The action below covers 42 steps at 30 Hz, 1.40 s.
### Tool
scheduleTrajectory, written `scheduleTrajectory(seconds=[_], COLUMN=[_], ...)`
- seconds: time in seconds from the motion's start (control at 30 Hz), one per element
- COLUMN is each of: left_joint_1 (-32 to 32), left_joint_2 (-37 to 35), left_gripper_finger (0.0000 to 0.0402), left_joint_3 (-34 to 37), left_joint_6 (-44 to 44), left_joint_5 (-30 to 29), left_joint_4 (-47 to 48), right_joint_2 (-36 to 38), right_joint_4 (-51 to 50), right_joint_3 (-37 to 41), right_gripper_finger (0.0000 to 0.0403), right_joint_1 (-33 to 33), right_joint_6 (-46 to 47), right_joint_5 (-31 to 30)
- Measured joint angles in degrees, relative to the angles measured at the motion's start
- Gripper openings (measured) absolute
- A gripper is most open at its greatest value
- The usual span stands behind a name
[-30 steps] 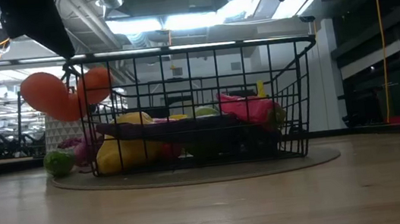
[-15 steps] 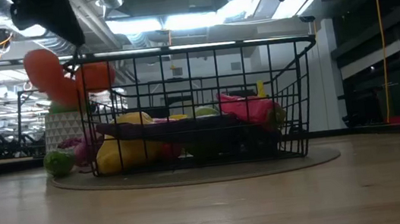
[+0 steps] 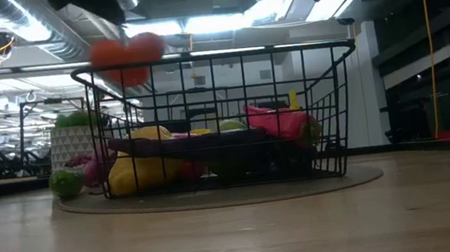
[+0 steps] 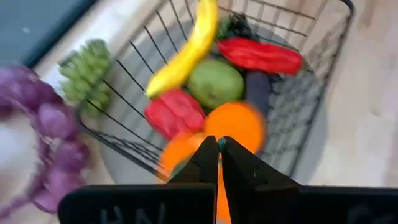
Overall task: Build produce basket
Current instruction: Put the orange tangerines into the black wire basket, then put the green cucumber into the black wire basket
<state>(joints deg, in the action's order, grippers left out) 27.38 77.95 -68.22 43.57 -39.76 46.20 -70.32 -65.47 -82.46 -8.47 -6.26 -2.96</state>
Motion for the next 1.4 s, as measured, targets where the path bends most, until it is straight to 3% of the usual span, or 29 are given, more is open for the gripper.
scheduleTrajectory(seconds=[0.27, 0.67, 1.4], left_joint_1=[-4.87, -9.17, -9.47], left_joint_2=[0.0, 0.0, 0.05], left_gripper_finger=[0.0008, 0.0037, 0.004], left_joint_3=[-0.03, -0.03, -0.03], left_joint_6=[-7.02, -10.66, -12.37], left_joint_5=[-4.48, -3.93, -2.33], left_joint_4=[-4.72, -9.82, -10.97], right_joint_2=[0.0, 0.0, 0.0], right_joint_4=[0.0, 0.0, 0.0], right_joint_3=[0.0, 0.0, 0.0], right_gripper_finger=[0.0237, 0.0237, 0.0237], right_joint_1=[0.0, 0.0, 0.0], right_joint_6=[0.0, -0.02, 0.06], right_joint_5=[0.02, 0.02, 0.01])
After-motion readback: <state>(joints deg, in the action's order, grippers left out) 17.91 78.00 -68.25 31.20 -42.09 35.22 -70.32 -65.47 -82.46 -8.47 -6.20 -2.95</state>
